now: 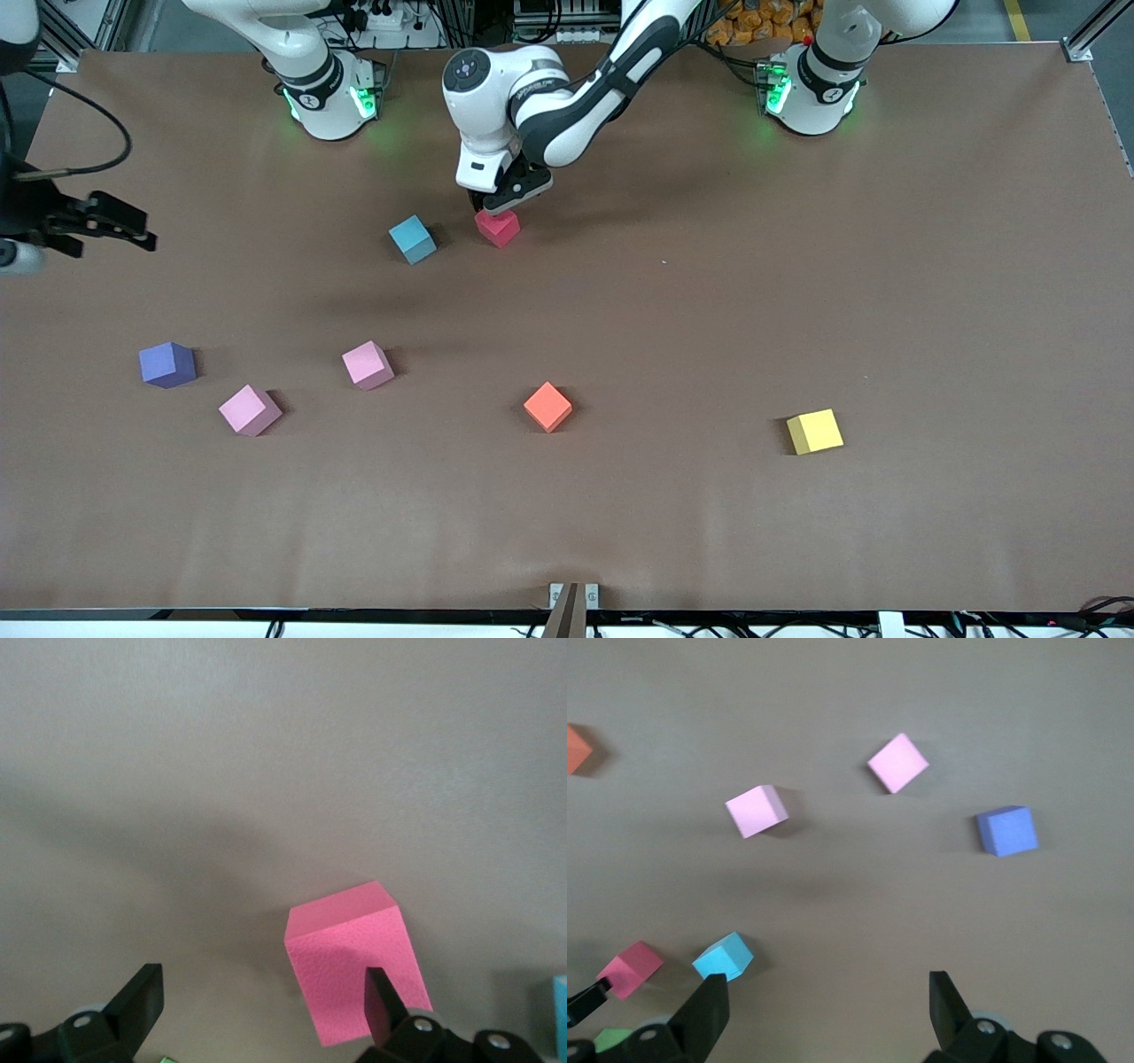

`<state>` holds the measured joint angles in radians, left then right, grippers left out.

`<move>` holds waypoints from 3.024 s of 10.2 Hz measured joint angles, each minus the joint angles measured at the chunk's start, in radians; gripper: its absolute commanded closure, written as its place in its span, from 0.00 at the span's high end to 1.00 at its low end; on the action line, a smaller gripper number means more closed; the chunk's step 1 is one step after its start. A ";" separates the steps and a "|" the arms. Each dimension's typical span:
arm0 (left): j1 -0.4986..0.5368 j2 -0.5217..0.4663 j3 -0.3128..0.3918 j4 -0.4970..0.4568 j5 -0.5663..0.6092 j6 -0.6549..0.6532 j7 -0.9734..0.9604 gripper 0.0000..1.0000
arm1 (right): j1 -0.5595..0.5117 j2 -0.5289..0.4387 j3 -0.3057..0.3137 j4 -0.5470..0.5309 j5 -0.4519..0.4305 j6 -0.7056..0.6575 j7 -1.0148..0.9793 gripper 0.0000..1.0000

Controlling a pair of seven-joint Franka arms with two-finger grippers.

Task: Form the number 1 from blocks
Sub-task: 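Grasp the red block with the left gripper while the right gripper reaches out, then place the red block by the green while the right gripper grasps lavender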

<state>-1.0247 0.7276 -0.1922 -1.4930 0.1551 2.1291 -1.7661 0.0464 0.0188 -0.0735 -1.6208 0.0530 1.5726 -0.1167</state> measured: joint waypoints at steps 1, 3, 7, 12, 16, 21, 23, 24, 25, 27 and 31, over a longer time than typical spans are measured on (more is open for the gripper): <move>-0.003 0.020 0.000 0.012 0.000 0.000 -0.035 1.00 | 0.004 0.007 0.025 0.000 0.001 0.000 0.001 1.00; -0.004 0.050 0.000 0.041 0.000 0.019 -0.062 1.00 | 0.009 0.023 0.043 0.000 0.001 0.001 0.002 1.00; -0.002 0.068 0.014 0.075 0.000 0.084 -0.086 1.00 | 0.011 0.048 0.043 -0.009 0.002 0.001 0.001 1.00; -0.006 0.100 0.014 0.077 0.000 0.116 -0.121 1.00 | 0.032 0.062 0.084 -0.041 0.003 0.032 0.001 1.00; -0.016 0.119 0.013 0.078 0.000 0.123 -0.127 0.01 | 0.033 0.066 0.092 -0.050 0.003 0.046 0.001 1.00; -0.033 0.124 0.012 0.084 0.036 0.124 -0.098 0.00 | 0.033 0.073 0.092 -0.104 0.003 0.061 0.001 1.00; -0.037 0.120 0.008 0.091 0.039 0.112 0.034 0.00 | 0.033 0.085 0.101 -0.188 0.003 0.151 0.001 1.00; -0.037 0.111 0.004 0.092 0.039 0.090 0.118 0.00 | 0.033 0.095 0.111 -0.219 0.004 0.200 0.001 1.00; -0.035 0.103 -0.005 0.094 0.039 0.060 0.213 0.00 | 0.034 0.113 0.125 -0.239 0.004 0.246 0.001 1.00; -0.030 0.096 -0.034 0.094 0.026 0.010 0.384 0.00 | 0.061 0.181 0.142 -0.253 0.004 0.339 0.001 1.00; -0.025 0.097 -0.064 0.067 0.012 -0.016 0.521 0.00 | 0.110 0.304 0.160 -0.254 -0.054 0.481 -0.004 1.00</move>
<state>-1.0499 0.8245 -0.2563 -1.4257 0.1669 2.1127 -1.2455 0.1565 0.3231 0.0868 -1.8752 -0.0010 2.0533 -0.1212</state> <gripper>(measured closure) 0.401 0.000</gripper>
